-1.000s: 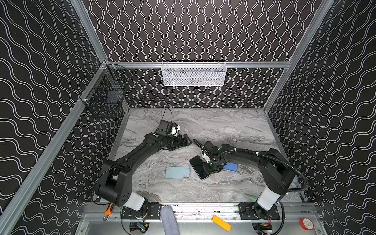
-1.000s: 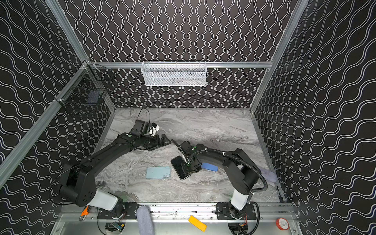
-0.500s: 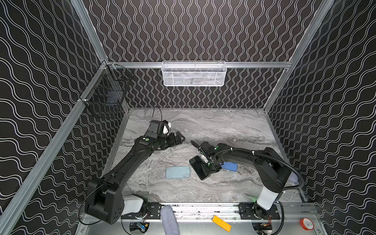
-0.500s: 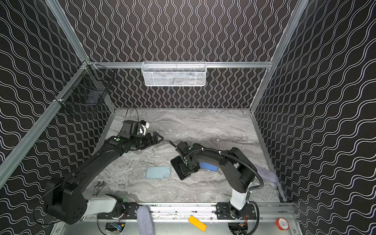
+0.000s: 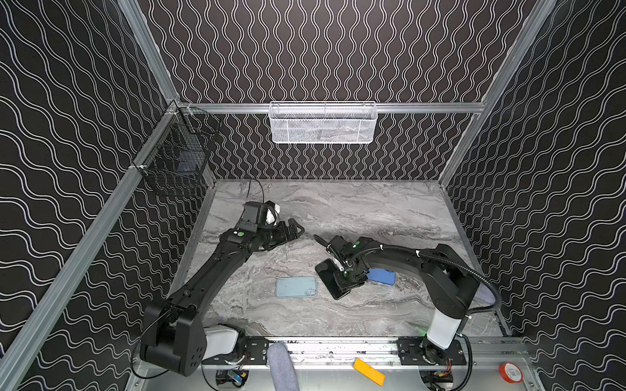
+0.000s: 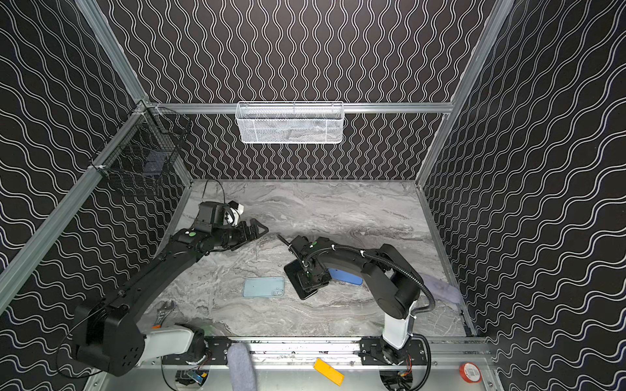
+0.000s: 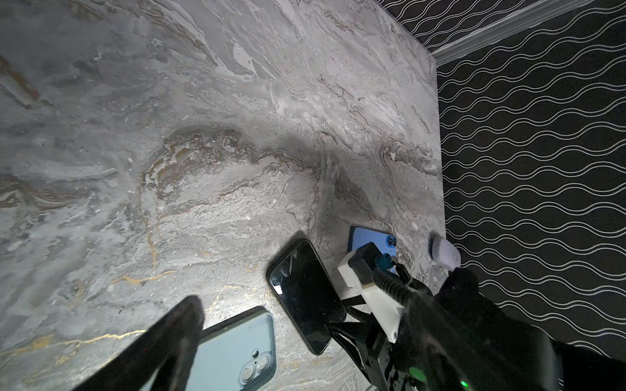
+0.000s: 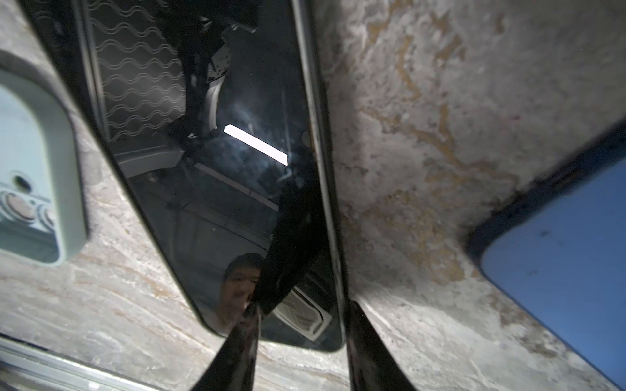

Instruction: Put the phone into the phone case

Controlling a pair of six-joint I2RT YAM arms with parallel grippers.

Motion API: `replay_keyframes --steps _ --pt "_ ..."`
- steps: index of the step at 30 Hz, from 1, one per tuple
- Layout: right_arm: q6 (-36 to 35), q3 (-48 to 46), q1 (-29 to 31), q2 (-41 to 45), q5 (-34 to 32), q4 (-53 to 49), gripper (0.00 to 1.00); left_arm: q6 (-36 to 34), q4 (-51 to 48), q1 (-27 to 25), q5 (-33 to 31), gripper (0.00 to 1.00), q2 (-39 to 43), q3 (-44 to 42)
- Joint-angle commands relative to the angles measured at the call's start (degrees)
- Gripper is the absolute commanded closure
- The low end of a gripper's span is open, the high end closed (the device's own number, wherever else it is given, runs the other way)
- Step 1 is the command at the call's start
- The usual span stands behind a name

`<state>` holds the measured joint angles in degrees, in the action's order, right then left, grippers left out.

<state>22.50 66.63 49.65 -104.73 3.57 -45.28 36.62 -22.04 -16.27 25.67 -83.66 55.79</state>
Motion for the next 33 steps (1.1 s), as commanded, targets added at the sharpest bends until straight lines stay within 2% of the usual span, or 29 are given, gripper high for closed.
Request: replay_keyframes --steps 1,6,13,19,33 --pt "1.03 1.09 0.26 0.57 -5.32 -1.38 0.56 0.45 2.89 -0.03 2.19 0.02 -0.45 0.06" --pt "1.91 1.03 0.05 4.22 -5.76 -1.87 0.54 0.2 2.24 -0.94 1.51 0.02 -1.11 0.37" --pt "2.72 -3.57 -1.44 9.17 -5.88 -0.52 0.53 0.64 1.56 -5.44 -0.96 0.02 -3.06 2.19" --pt "2.95 -7.68 -1.4 8.8 -4.71 2.92 0.53 1.69 1.39 -7.1 -2.59 0.02 -3.73 2.64" --pt "2.22 -8.27 -2.07 7.08 -5.59 4.77 0.54 1.68 0.07 -7.28 -3.87 0.02 -3.22 3.34"
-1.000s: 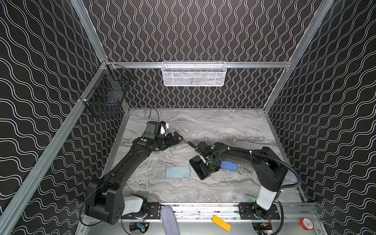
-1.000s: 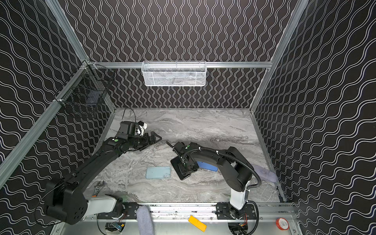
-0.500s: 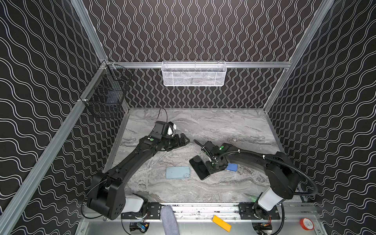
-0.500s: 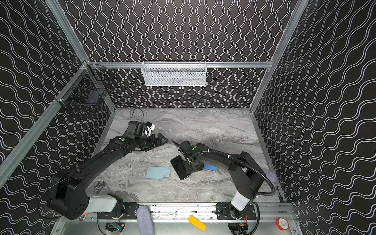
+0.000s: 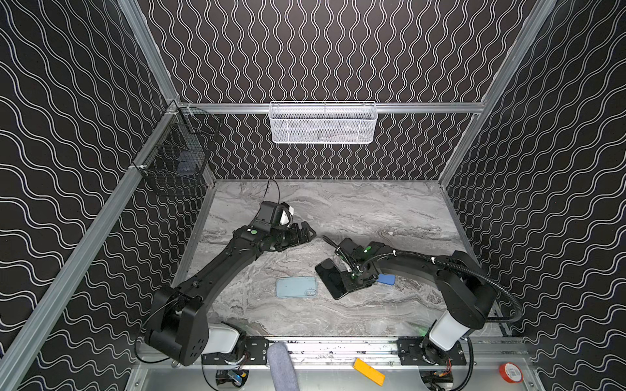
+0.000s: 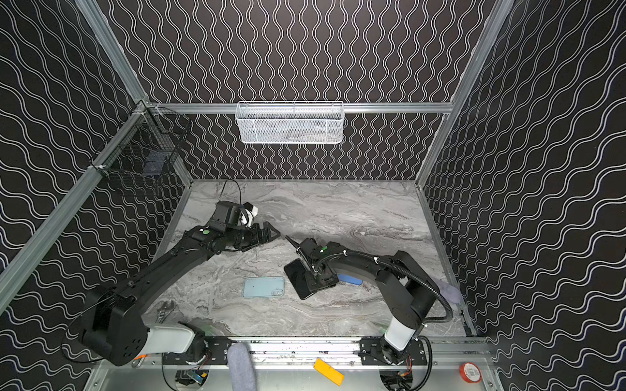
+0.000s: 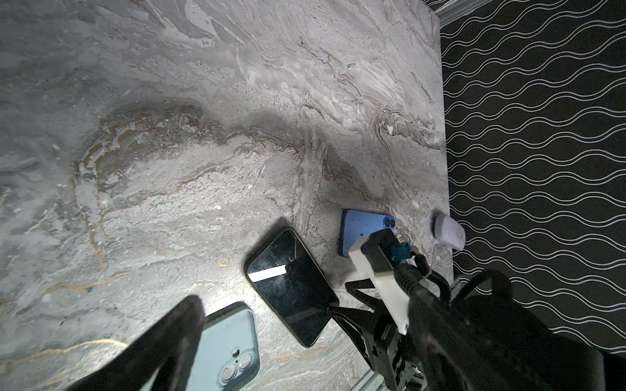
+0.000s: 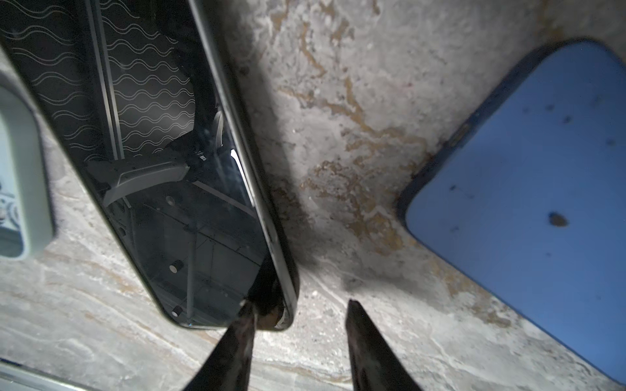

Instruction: Put the phone into the phone case

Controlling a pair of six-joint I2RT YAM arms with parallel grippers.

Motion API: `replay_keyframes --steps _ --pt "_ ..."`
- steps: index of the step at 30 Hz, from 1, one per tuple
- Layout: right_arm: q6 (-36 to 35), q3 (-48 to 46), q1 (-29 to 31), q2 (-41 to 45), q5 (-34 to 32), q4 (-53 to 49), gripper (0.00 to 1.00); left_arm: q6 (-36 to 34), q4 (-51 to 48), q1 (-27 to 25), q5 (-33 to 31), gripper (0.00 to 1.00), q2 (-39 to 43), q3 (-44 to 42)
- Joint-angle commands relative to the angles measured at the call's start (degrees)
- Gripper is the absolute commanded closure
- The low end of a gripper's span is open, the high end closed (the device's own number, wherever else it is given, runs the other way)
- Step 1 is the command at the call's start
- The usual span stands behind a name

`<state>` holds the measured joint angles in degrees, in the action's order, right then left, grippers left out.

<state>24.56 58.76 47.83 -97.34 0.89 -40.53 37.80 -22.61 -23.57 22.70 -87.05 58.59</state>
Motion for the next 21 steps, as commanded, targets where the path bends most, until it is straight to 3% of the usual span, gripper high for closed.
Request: replay_keyframes --steps 1,21 --pt "0.14 -0.4 -0.33 -0.47 -3.03 -0.19 0.54 0.52 0.79 0.02 -0.82 0.02 0.21 0.51" --pt "-0.9 -3.5 -0.57 -2.12 -4.64 -0.64 0.56 0.55 1.08 0.02 -1.48 0.02 -0.34 0.77"
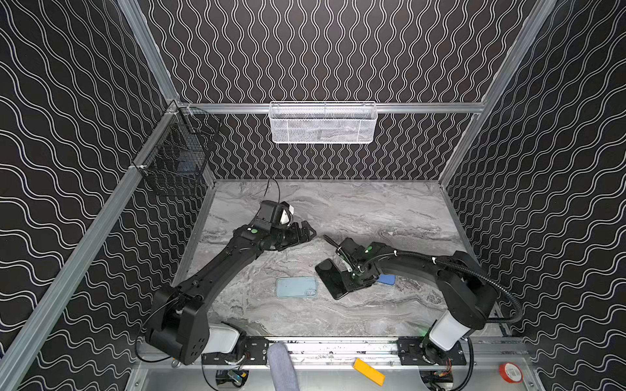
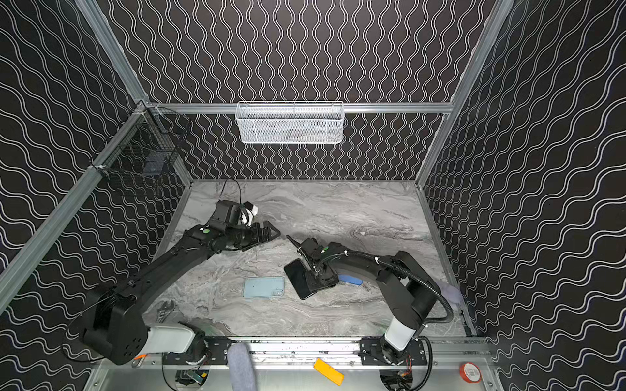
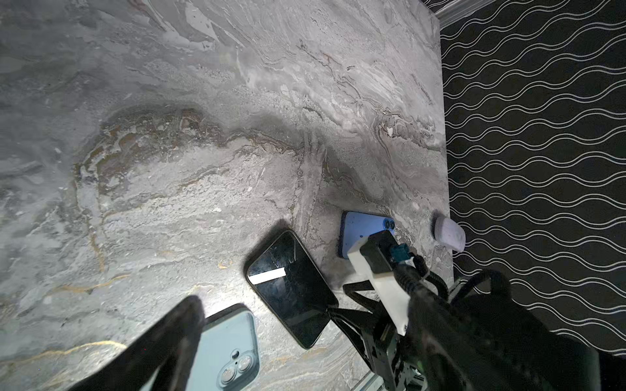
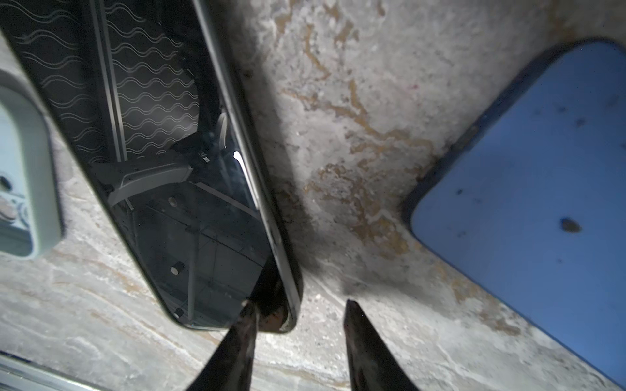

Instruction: Put the phone into the phone case

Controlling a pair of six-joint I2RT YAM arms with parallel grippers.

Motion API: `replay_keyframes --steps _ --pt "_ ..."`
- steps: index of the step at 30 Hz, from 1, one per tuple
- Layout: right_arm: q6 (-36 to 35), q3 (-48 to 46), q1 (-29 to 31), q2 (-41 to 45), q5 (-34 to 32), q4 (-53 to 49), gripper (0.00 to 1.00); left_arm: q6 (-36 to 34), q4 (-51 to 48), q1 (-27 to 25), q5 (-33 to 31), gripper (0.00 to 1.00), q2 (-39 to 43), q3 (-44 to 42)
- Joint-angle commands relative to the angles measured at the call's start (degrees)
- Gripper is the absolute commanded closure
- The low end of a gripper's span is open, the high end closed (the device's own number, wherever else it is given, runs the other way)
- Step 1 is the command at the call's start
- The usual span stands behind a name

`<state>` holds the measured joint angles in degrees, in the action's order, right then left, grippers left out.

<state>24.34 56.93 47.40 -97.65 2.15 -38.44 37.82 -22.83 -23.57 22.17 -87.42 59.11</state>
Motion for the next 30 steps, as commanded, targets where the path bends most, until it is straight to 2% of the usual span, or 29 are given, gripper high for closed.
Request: replay_keyframes --steps 1,13,21,30 --pt "-0.7 -1.96 -0.12 -2.01 -6.21 -2.85 0.56 0.5 1.3 0.02 -0.99 0.02 0.05 0.23" --pt "-0.47 -2.05 -0.22 -1.73 -9.33 -4.7 0.58 0.5 1.47 0.02 -1.31 0.02 0.18 -0.14" --pt "-1.09 1.14 -0.29 4.0 -6.41 -3.82 0.57 0.51 1.82 0.11 -1.34 0.02 0.51 -0.23" --pt "-1.93 1.54 -0.3 3.39 -4.37 -3.37 0.58 0.55 1.66 0.1 -1.56 0.02 1.11 -0.4"
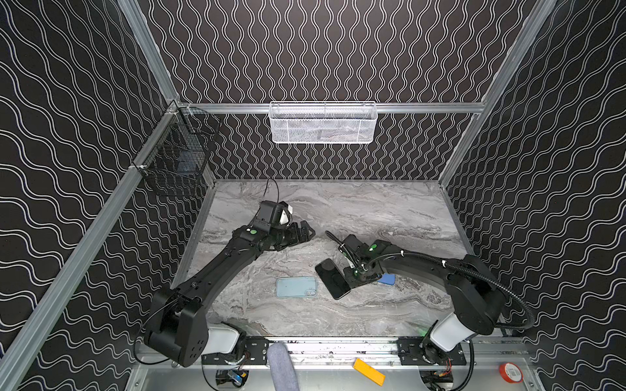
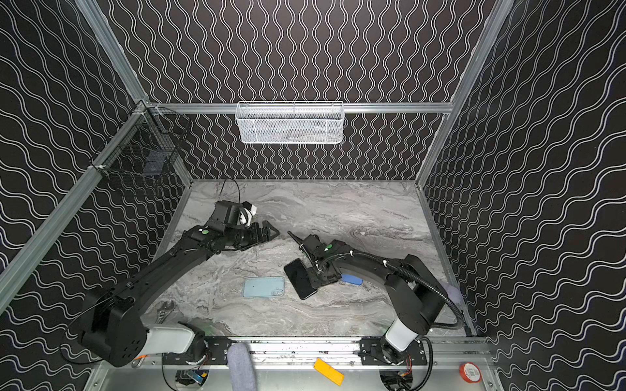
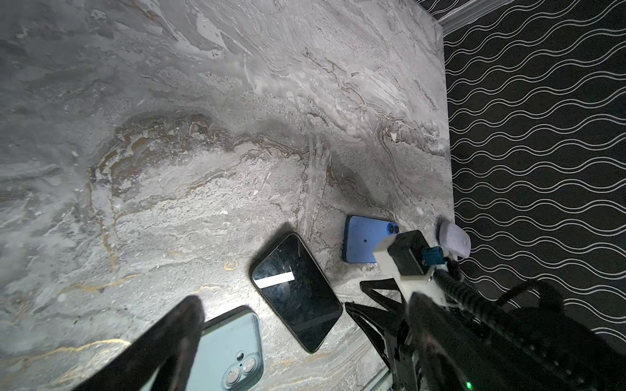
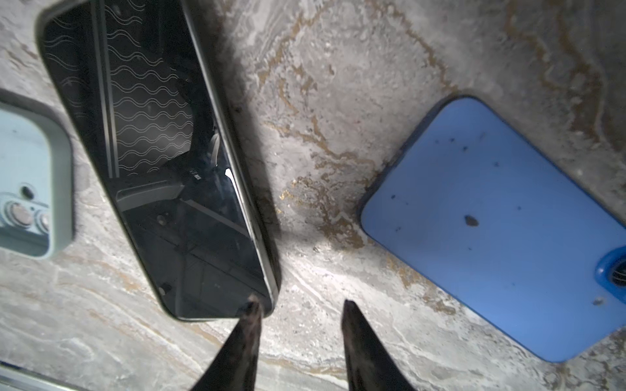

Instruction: Put the phone into the phone case

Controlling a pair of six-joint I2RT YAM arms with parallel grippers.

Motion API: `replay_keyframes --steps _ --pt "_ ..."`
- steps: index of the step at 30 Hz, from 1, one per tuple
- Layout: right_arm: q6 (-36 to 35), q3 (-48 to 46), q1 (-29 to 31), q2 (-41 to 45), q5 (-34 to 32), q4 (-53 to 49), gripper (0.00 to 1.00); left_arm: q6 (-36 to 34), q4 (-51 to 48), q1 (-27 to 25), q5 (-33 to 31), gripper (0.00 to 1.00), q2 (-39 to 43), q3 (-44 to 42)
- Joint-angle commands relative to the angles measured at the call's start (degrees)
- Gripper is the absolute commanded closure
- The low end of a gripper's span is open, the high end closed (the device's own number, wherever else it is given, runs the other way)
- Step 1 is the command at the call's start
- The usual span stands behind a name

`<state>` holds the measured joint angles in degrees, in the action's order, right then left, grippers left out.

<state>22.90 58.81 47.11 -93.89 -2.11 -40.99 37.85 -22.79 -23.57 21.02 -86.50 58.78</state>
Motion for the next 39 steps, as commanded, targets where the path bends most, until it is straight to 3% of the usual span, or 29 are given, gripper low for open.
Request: replay_keyframes --steps 1,31,39 --pt "-0.55 -0.36 0.0 -0.63 0.08 -0.74 0.58 0.52 1.52 0.04 -0.51 0.02 0.23 -0.07" --pt "-0.69 -3.41 0.0 -3.22 -1.73 -0.79 0.6 0.39 1.2 0.13 -1.2 0.02 0.41 0.06" --pt "-0.22 -4.31 -0.01 -3.93 -3.34 -2.33 0.6 -0.41 -0.59 0.52 -3.94 0.02 2.04 0.26"
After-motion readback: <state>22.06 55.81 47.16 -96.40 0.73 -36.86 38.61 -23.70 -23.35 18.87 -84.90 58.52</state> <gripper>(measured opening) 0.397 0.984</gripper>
